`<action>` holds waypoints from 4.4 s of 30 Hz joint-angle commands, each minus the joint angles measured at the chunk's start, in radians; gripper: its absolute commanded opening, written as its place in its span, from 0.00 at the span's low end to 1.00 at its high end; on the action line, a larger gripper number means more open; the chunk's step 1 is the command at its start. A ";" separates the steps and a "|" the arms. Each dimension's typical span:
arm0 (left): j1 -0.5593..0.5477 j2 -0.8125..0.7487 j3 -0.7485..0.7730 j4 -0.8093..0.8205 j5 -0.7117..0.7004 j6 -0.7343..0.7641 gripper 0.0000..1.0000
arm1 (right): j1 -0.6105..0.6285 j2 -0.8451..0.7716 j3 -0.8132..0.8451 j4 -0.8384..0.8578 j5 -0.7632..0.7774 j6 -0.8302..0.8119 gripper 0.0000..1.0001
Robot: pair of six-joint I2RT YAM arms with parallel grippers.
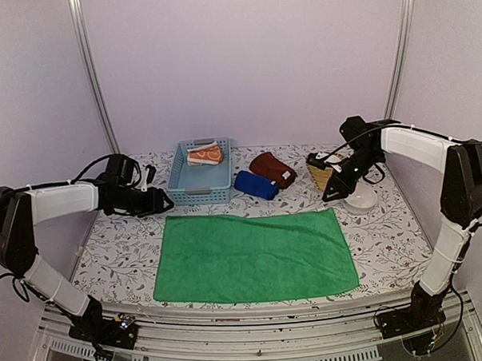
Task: Roll the towels
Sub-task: Smooth out the towel at the center of the board, then pick up the towel from the center of the board.
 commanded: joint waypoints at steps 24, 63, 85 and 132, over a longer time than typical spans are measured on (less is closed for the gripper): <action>0.036 0.100 0.007 0.146 0.051 -0.015 0.51 | -0.100 0.509 0.417 -0.193 0.119 0.200 0.39; 0.172 0.251 0.005 0.243 0.059 -0.008 0.43 | -0.115 0.450 0.382 -0.058 0.087 0.270 0.02; 0.170 0.349 -0.026 0.344 0.241 0.075 0.45 | -0.115 0.448 0.383 -0.071 0.042 0.256 0.03; 0.170 0.115 -0.134 0.518 0.191 0.033 0.00 | -0.179 0.434 0.418 0.017 -0.019 0.203 0.03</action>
